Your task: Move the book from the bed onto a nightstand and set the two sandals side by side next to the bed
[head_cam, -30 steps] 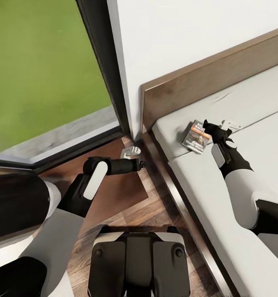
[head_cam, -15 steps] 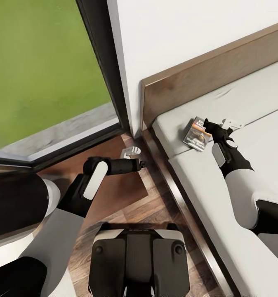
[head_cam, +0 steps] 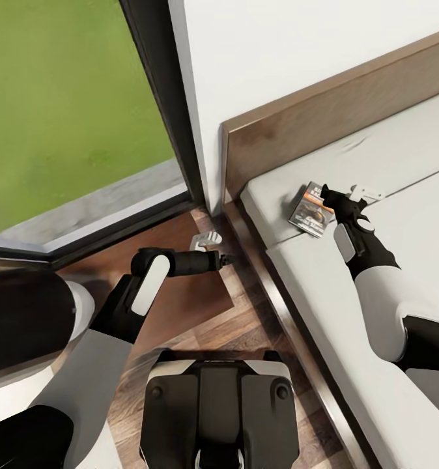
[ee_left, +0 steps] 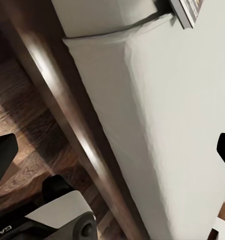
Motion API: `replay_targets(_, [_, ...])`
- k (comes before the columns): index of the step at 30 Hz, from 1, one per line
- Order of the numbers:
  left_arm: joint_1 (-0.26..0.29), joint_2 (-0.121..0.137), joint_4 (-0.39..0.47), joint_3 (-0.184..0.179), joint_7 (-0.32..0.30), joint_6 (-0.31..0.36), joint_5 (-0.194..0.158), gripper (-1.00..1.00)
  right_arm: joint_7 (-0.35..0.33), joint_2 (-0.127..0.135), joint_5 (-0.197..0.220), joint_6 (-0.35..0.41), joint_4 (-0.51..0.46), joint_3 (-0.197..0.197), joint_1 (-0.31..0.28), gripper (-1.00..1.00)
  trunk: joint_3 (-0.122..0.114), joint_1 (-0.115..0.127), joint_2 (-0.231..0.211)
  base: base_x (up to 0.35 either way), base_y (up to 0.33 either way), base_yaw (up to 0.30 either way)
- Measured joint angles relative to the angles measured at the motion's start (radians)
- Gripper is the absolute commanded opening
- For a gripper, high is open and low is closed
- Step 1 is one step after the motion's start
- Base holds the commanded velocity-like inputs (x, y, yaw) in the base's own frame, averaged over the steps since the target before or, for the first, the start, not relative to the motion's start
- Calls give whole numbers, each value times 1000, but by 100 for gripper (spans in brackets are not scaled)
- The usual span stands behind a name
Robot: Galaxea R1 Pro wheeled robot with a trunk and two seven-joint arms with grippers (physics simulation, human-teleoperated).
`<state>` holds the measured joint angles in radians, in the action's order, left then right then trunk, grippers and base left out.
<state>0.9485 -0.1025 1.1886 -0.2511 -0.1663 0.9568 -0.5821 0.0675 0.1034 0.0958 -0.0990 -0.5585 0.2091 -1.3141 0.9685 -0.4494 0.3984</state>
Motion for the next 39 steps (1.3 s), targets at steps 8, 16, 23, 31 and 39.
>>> replay_targets(8, [0, 0, 0, 0, 0, 0, 1, 100, 0, 0, -1, 1, 1, 0, 0, 100, 0, 0, 0, 0, -93, 0])
replay_targets(16, [0, 0, 0, 0, 0, 0, 0, 100, 0, 1, -1, 2, 1, -2, 0, 100, 0, 0, 0, 0, -3, 0])
replay_targets(23, [0, 0, 0, 0, 0, 0, 0, 100, 0, 0, -2, 2, 1, -4, 0, 100, 0, 0, 0, 13, 0, 0])
replay_targets(31, [0, 0, 3, 0, 0, 0, 1, 100, -1, 1, -3, 2, 0, -4, 0, 100, 0, 0, 0, 28, 0, 0])
replay_targets(39, [0, 0, 3, 0, 0, 0, 0, 100, -1, 1, -3, 2, -1, -4, 0, 100, 0, 0, 0, 0, 0, 0])
